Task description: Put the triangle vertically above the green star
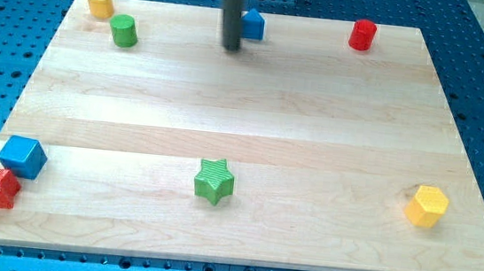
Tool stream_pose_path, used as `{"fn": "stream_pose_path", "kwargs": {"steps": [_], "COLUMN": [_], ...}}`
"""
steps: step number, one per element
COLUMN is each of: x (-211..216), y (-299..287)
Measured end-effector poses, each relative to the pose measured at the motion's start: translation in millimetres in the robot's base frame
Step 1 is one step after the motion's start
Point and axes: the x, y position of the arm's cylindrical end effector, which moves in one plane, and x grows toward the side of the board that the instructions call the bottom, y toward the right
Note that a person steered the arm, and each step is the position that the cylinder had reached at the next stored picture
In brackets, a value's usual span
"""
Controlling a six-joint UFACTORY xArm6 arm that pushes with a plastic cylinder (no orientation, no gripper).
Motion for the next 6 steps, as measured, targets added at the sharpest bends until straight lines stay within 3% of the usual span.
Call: {"fn": "stream_pose_path", "kwargs": {"steps": [1,2,3,5,6], "x": [-16.0,-53.3,-70.0,32.6,25.3], "y": [77.8,90.4,32.9,-134.6,-125.4]}}
